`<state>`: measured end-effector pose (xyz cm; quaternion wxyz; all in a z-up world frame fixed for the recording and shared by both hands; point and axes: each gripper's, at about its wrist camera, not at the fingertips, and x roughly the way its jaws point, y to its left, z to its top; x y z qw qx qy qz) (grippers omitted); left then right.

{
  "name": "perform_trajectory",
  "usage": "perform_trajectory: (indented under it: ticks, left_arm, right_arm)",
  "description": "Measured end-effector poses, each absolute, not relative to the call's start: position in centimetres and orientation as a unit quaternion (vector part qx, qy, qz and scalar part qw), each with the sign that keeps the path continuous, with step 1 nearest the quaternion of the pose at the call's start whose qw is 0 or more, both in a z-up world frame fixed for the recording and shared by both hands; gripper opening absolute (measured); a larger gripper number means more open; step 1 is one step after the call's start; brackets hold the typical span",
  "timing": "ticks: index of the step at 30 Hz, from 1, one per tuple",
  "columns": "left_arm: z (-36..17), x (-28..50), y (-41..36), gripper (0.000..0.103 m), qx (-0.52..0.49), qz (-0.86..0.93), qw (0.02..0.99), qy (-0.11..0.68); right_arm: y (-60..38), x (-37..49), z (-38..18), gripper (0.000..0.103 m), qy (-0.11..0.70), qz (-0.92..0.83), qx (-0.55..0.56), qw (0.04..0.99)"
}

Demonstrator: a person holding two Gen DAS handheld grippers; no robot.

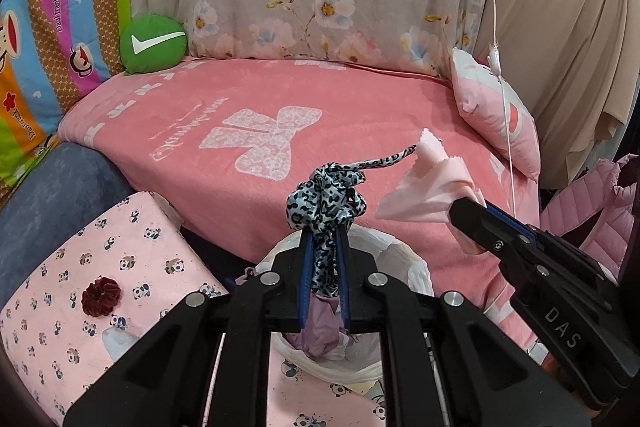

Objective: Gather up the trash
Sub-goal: 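Carry scrunchie and pink cloth to the wastebasket and open both tools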

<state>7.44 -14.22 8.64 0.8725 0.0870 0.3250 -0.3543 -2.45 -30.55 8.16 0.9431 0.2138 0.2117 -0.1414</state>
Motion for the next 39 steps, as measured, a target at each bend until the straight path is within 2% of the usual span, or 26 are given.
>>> perform_trajectory:
  ticks: [11,13,15,16,17,20,24,39]
  left_arm:
    - [8.1,7.8,-14.8,0.015,0.089,-0.352,0.871,0.332]
    - [8.0,7.8,-14.8,0.026,0.089,-0.351,0.872,0.330]
    - [8.0,7.7,-14.9,0.042,0.090,-0.345,0.876,0.326]
    - [8.0,7.7,-14.8,0.057,0.090,-0.341,0.878,0.323]
    - [8.0,7.6,-14.8,0.068,0.090,-0.334,0.882,0.319]
    - [8.2,7.7,-14.6,0.072,0.087,-0.328,0.887,0.314]
    - [8.1,8.0,-14.2,0.072,0.083,-0.324,0.888,0.316]
    - [8.2,8.7,-12.3,0.073,0.065,-0.305,0.895,0.318]
  right_arm:
    - [-30.9,-2.1,7.4,0.009,0.218,-0.150,0.214,0.940]
    - [-31.0,-2.1,7.3,0.011,0.219,-0.151,0.215,0.940]
    - [-30.9,-2.2,7.3,0.013,0.217,-0.153,0.216,0.940]
    - [-30.7,-2.2,7.3,0.013,0.217,-0.154,0.216,0.939]
    - [-30.7,-2.2,7.3,0.014,0.217,-0.155,0.216,0.939]
    - [-30.8,-2.3,7.3,0.015,0.215,-0.157,0.218,0.939]
    - [-30.8,-2.5,7.4,0.022,0.212,-0.159,0.218,0.939]
    - [-29.9,-1.8,7.4,0.024,0.219,-0.147,0.208,0.942]
